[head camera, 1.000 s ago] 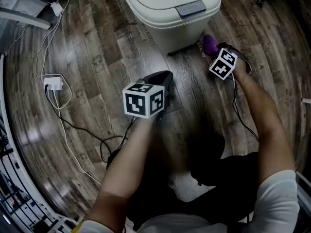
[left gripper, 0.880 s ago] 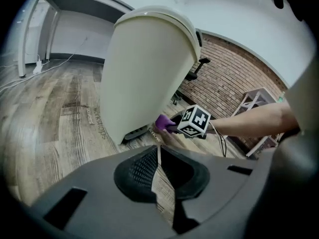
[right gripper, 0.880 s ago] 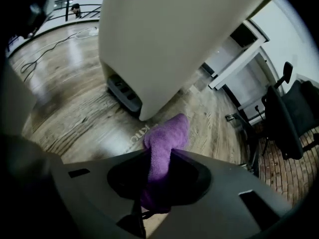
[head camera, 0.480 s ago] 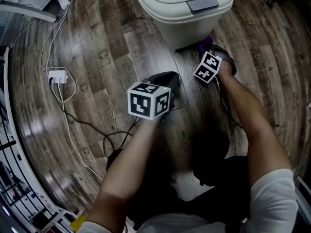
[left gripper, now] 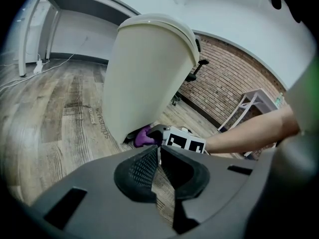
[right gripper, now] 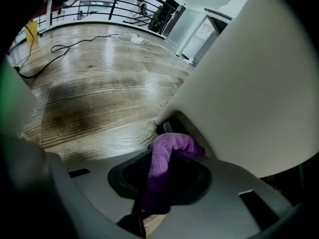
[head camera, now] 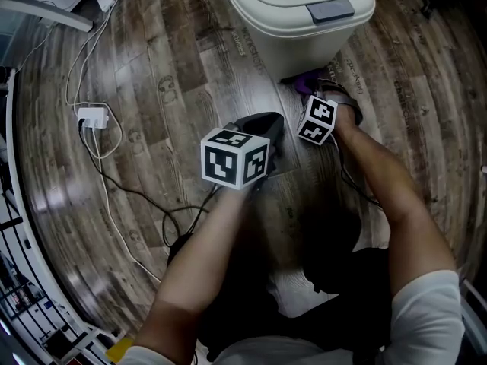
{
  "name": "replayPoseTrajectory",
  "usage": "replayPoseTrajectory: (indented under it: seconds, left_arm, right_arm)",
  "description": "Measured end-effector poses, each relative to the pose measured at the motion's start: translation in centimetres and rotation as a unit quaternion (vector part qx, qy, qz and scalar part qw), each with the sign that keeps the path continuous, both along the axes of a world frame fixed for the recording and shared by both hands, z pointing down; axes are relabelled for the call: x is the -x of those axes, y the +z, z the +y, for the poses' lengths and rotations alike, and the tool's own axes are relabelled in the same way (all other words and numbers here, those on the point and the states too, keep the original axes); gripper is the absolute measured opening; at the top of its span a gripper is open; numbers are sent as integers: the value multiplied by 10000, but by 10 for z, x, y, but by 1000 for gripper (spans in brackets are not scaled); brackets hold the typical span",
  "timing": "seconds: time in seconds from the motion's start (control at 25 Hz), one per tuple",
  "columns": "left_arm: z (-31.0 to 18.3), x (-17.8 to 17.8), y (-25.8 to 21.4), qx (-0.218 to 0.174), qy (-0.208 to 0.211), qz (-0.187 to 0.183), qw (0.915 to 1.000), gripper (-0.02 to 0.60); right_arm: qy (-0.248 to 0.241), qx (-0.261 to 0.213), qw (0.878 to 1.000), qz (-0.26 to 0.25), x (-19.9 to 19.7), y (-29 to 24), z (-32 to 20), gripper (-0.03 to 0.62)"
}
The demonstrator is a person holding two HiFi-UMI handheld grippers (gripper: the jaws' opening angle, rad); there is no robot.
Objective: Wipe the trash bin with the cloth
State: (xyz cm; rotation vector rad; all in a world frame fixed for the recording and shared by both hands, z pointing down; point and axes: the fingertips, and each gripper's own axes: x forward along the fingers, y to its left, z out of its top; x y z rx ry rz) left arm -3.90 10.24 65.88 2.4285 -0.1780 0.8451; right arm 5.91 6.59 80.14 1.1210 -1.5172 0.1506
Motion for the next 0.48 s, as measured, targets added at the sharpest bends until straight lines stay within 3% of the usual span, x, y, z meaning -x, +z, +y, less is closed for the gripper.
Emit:
replayPoseTrajectory:
  seconds: [0.48]
  left_arm:
    - [-1, 9, -9, 7, -54, 82, 10000, 3]
  right_arm:
    - [-661, -66, 9973, -313, 62, -8, -7, 97]
